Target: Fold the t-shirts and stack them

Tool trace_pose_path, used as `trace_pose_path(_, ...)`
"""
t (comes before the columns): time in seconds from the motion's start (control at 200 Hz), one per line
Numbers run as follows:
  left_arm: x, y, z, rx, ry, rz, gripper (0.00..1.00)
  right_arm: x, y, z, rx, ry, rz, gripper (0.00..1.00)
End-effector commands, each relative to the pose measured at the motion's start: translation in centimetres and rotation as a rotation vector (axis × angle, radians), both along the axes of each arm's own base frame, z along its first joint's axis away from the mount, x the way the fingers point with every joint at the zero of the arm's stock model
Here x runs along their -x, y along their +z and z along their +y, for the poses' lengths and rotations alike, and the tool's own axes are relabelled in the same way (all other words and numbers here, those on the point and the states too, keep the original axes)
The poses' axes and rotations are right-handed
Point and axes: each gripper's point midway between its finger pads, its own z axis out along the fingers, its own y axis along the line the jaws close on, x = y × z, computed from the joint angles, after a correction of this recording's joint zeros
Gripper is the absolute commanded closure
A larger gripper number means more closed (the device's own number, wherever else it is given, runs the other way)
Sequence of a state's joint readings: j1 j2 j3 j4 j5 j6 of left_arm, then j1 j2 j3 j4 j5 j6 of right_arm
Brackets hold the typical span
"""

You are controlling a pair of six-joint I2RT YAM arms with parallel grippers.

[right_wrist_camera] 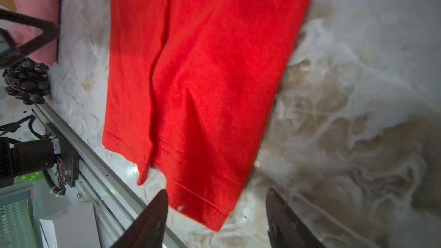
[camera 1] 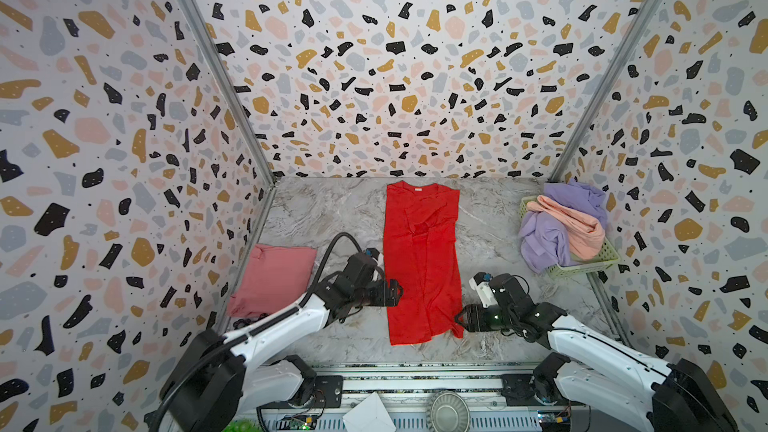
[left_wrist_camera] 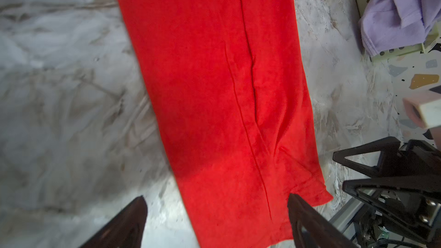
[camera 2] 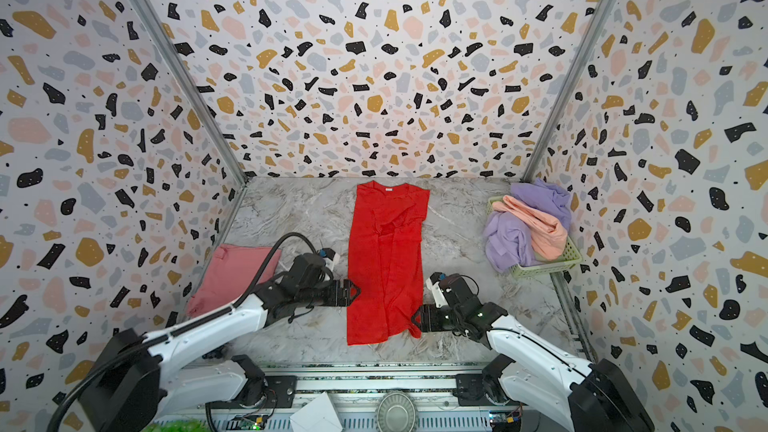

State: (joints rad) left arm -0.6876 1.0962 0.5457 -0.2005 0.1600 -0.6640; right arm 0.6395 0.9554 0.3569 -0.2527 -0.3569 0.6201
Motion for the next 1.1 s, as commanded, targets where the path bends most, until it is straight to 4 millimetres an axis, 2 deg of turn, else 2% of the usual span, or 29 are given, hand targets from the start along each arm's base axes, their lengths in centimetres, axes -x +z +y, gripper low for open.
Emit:
trace_pose_path(0.0, 4.1, -2.7, 2.0, -0.018, 0.098, 0.114, 0.13, 1.7, -1.1, -0.8, 0.032, -0.007, 0.07, 0.36)
trace_pose_path(0.115, 7.1, -3.8, 1.9, 0.031, 0.11, 0.183, 0.16, 2.5, -1.5, -1.1, 0.043, -0.015, 0.091, 0.36)
trace_pose_path(0.34, 10.3, -5.1, 0.1, 0.085, 0.036, 0.252, 0.22, 3.8, -2.3, -0.5, 0.012, -0.009, 0.136, 0.36)
trace_pose_path(0.415, 10.6, -5.6, -0.5, 0.089, 0.014, 0.266, 0.24, 3.7, -2.4, -0.2, -0.002, -0.01, 0.141, 0.36)
trace_pose_path(0.556, 10.4, -5.7, -1.7, 0.113, -0.013, 0.267, 0.37, 3.4, -2.5, 0.1, -0.019, -0.019, 0.139, 0.33)
trace_pose_path(0.676, 10.5, -6.2, -2.2, 0.119, -0.024, 0.283, 0.43, 2.9, -2.4, 0.2, -0.02, -0.03, 0.124, 0.33)
trace_pose_path(0.786, 9.9, -6.2, -2.2, 0.112, -0.004, 0.259, 0.56, 2.4, -2.0, 0.3, -0.021, -0.036, 0.105, 0.34)
trace_pose_path(0.956, 9.7, -5.9, -2.3, 0.115, -0.009, 0.243, 0.89, 2.1, -1.6, 0.1, -0.012, -0.058, 0.097, 0.34)
trace_pose_path(1.096, 10.1, -5.8, -1.2, 0.068, -0.021, 0.231, 0.98, 2.7, -2.3, -0.7, 0.001, -0.092, 0.119, 0.34)
